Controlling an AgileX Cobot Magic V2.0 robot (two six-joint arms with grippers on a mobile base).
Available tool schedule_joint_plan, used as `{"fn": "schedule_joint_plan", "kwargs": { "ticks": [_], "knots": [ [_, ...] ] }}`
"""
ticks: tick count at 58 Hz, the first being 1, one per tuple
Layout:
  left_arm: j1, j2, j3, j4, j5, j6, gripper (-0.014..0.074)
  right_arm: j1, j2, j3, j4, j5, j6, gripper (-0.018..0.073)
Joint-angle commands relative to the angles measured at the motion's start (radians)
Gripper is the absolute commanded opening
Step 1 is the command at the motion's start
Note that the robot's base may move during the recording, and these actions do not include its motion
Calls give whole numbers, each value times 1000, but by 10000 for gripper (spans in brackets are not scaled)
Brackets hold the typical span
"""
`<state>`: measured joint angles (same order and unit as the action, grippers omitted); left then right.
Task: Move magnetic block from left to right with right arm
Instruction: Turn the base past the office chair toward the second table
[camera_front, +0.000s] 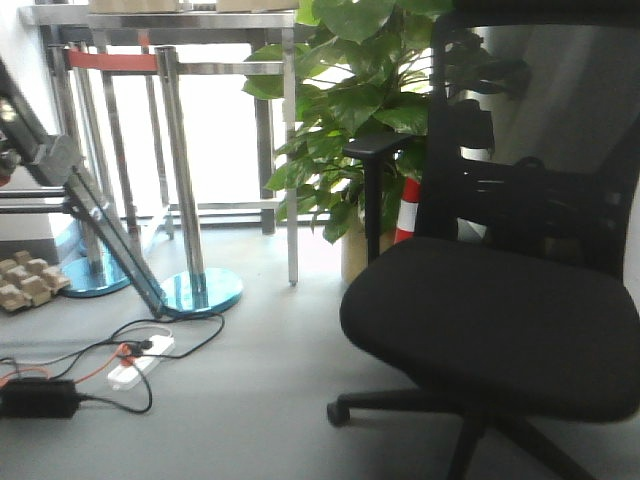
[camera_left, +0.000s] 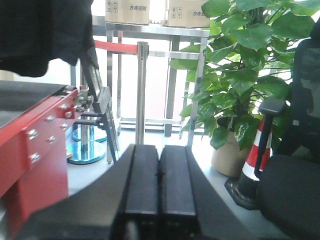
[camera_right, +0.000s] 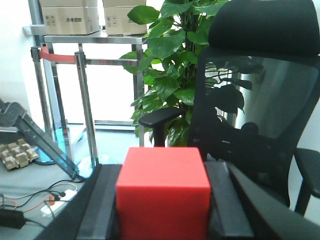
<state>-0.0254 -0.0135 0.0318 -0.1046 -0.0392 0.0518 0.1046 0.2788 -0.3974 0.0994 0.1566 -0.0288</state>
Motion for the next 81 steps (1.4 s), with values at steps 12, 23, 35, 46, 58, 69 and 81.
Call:
{"fn": "schedule_joint_plan", "kwargs": {
  "ticks": [12, 23, 35, 46, 58, 69, 81],
  "knots": [
    [1, -9, 8, -5, -87, 0, -126, -7, 10, -33, 2, -88, -10, 277],
    [1, -9, 8, -5, -87, 0, -126, -7, 10, -33, 2, -88, -10, 277],
    [1, -9, 8, -5, -87, 0, -126, -7, 10, -33, 2, -88, -10, 277],
    [1, -9, 8, -5, -87, 0, -126, -7, 10, -33, 2, -88, -10, 277],
    [1, -9, 8, -5, -87, 0, -126, -7, 10, -33, 2, -88, -10, 277],
    [1, -9, 8, -5, -87, 0, -126, -7, 10, -33, 2, -88, -10, 277],
    [1, -9, 8, -5, -87, 0, -126, -7, 10, -33, 2, -88, -10, 277]
  ]
}}
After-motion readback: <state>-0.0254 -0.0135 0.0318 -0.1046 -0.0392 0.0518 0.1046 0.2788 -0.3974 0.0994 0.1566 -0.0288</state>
